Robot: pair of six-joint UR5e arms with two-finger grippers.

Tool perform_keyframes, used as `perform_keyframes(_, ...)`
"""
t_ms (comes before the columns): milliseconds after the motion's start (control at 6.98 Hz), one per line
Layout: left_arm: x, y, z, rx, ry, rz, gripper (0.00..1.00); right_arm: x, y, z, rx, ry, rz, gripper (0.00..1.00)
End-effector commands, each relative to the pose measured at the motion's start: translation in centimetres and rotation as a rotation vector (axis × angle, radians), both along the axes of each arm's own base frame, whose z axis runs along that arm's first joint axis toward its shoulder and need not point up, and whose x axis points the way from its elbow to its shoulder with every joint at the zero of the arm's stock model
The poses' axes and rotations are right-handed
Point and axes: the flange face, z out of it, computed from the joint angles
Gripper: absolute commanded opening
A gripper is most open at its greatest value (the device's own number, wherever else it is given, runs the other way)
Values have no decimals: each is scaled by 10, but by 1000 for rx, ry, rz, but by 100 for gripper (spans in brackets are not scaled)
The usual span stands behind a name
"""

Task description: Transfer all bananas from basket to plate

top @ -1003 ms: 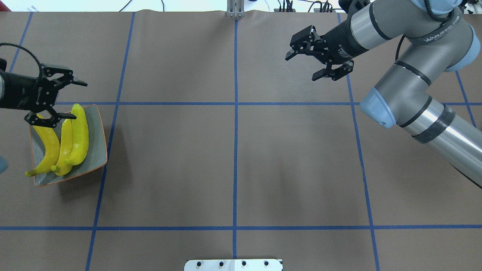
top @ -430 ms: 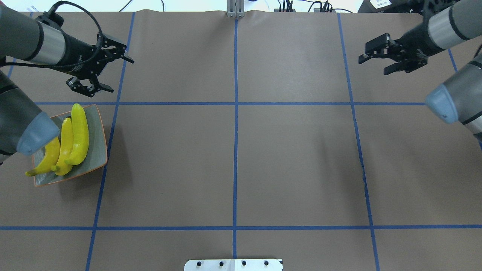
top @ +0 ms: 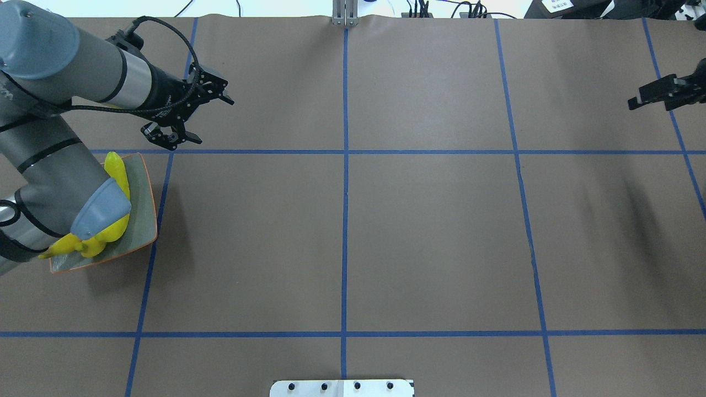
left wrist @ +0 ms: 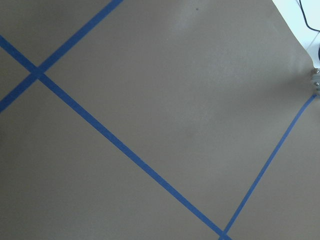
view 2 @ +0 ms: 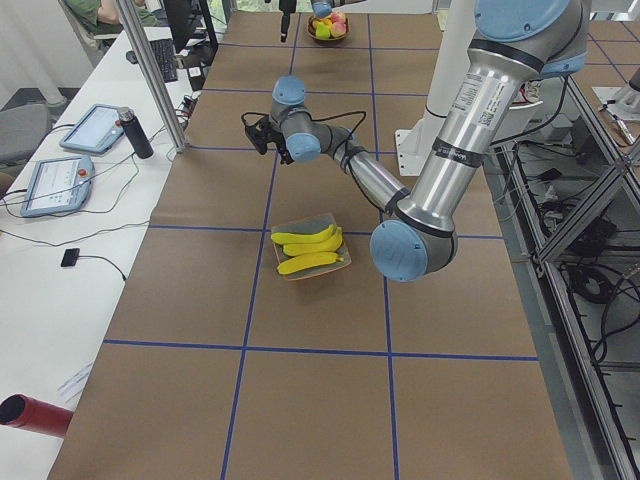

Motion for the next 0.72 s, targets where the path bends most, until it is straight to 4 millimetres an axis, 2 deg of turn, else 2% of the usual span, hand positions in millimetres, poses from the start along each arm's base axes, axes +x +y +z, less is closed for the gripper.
perform_keyframes(0,16,2,-1,0,-6,12,100,62,1,78,28,92,-43,100)
perform_keyframes(287,35,10,-1,19,-16,13,100,105,10,107,92,170,-147,100)
perform_keyframes(573,47,10,2,19,-26,15,100,123,23,136,25,223,-242,100)
